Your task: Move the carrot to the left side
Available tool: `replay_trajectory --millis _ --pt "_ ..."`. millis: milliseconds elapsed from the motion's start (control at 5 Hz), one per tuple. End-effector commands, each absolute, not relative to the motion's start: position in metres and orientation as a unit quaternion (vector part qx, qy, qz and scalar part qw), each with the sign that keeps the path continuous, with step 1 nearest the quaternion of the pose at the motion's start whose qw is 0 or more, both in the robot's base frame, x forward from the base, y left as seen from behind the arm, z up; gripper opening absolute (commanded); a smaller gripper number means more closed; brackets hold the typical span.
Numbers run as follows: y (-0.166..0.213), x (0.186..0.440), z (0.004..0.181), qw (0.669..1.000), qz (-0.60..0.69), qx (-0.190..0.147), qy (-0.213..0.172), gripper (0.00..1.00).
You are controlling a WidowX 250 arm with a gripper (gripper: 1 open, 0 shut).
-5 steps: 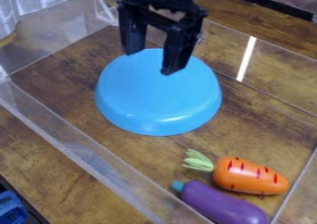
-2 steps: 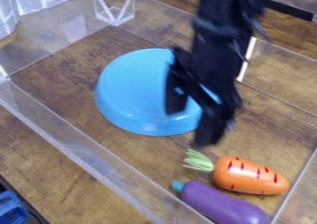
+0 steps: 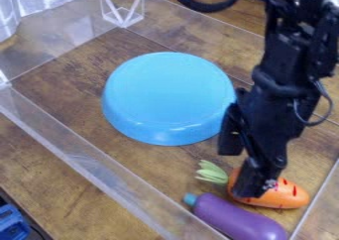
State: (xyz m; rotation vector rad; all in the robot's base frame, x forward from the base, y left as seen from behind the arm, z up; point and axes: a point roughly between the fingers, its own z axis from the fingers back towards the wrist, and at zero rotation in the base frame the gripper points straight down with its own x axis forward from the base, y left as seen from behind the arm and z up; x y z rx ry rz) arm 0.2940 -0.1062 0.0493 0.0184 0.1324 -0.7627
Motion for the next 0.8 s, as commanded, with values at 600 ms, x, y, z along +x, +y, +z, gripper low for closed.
replay_trajectory --millis 600 --pt "-0.137 0.315 0.054 0.926 -0.378 0.008 0.011 1.00"
